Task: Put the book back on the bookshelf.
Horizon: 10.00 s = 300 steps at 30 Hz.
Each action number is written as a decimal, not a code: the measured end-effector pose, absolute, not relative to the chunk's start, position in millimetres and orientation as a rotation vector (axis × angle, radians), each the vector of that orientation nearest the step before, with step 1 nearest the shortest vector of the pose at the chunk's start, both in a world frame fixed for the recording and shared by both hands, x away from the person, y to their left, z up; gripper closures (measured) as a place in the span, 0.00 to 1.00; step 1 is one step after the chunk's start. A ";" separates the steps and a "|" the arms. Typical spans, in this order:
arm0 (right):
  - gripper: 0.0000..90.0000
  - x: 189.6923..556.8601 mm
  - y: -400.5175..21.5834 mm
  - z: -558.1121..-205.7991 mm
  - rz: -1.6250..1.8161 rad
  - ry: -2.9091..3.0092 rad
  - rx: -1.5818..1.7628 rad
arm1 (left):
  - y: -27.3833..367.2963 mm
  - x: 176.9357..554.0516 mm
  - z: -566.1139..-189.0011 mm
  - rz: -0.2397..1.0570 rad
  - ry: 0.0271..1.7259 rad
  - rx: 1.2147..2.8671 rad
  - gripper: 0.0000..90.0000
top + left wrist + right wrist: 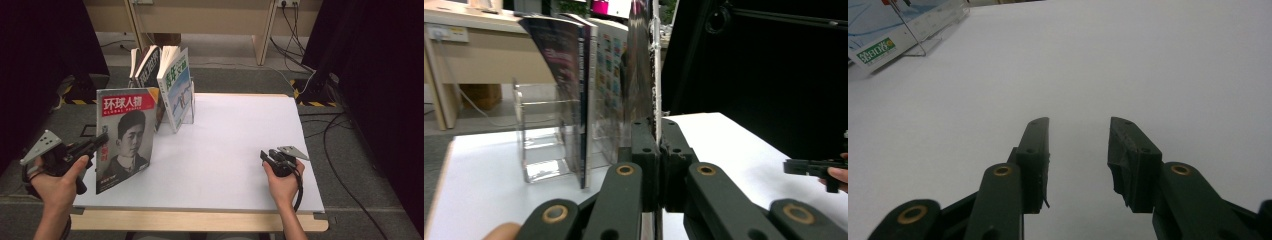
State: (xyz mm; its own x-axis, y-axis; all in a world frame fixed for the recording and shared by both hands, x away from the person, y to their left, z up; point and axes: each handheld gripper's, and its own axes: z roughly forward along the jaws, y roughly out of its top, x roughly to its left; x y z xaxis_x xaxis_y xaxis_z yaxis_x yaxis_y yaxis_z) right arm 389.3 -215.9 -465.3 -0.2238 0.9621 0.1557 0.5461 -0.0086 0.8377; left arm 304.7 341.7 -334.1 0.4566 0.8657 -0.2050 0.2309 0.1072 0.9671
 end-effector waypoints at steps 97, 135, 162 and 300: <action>0.67 389.5 -218.6 -470.4 1.136 1.805 1.580 | 333.9 427.1 -313.6 0.780 1.257 1.224 0.96; 0.67 389.6 -216.9 -474.9 1.123 1.827 1.570 | 318.5 502.1 -312.2 0.840 1.231 1.262 0.96; 0.67 387.5 -211.9 -473.9 1.122 1.841 1.546 | 368.9 452.1 -349.2 0.962 1.183 1.394 0.93; 0.64 389.7 -209.7 -477.3 1.107 1.866 1.584 | 339.2 462.8 -303.6 0.847 1.101 1.276 0.96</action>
State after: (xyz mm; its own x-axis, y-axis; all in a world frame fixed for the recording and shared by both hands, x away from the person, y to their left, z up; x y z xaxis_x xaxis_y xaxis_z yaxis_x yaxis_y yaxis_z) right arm 389.7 -209.7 -477.3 -0.2379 0.9587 0.1557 0.5964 0.0177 0.8025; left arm 462.8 339.2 -303.6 0.2894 0.9443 -0.1566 0.0900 0.1360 0.9866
